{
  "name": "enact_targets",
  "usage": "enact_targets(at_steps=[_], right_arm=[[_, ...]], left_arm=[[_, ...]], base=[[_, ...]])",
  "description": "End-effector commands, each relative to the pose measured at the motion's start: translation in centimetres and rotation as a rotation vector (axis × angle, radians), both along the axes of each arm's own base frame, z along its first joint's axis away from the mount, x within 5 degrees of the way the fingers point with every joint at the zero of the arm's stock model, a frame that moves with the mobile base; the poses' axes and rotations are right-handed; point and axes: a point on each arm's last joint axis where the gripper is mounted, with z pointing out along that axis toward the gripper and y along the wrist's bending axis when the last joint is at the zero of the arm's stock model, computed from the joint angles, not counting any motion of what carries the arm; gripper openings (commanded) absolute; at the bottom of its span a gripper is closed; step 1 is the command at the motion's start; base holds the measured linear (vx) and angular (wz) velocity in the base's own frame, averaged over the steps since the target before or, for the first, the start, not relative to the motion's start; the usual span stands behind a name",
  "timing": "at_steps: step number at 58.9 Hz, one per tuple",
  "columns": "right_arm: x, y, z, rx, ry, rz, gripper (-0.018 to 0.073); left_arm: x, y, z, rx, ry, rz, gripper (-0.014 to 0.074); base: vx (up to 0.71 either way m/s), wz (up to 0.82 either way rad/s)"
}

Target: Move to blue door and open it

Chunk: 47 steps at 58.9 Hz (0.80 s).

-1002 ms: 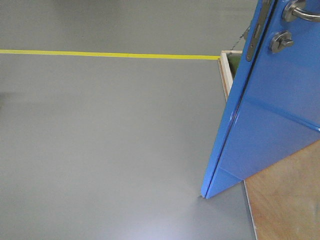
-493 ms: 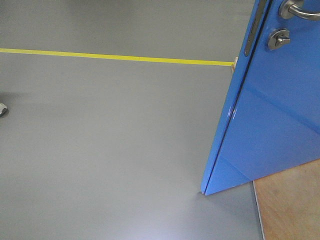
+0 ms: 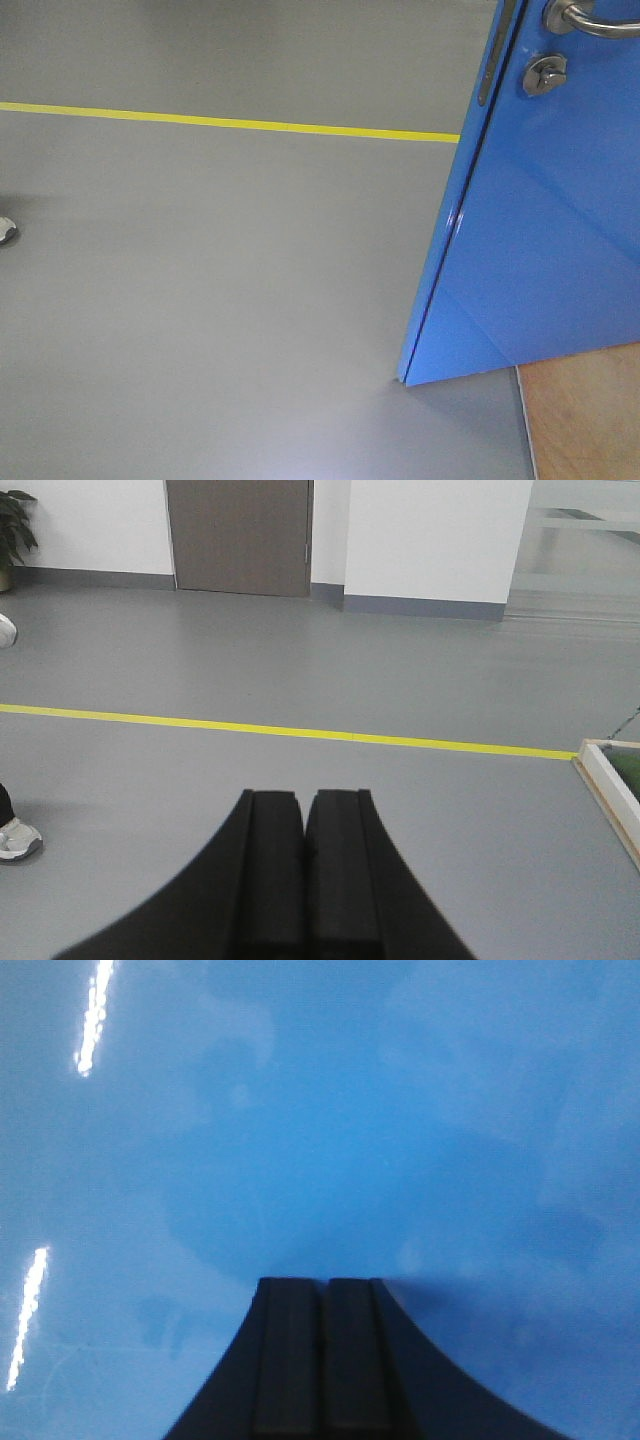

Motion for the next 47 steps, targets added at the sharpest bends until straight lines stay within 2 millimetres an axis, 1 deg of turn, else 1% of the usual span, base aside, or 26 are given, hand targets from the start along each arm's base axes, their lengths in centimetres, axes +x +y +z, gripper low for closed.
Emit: enact_targets(at_steps=[1, 47], right_arm=[[-1.58, 0.92, 3.40, 0.003, -0.100, -0.004, -0.0001], [-1.58, 0.91, 3.40, 0.003, -0.101, -0.005, -0.0001]], left_arm=[[-0.11, -0.01, 1.45, -0.009, -0.111, 0.000, 0.0073], [-0.11, -0.01, 1.45, -0.009, -0.111, 0.000, 0.0073]], base=[[0.17, 0.03], [0.20, -0.02]])
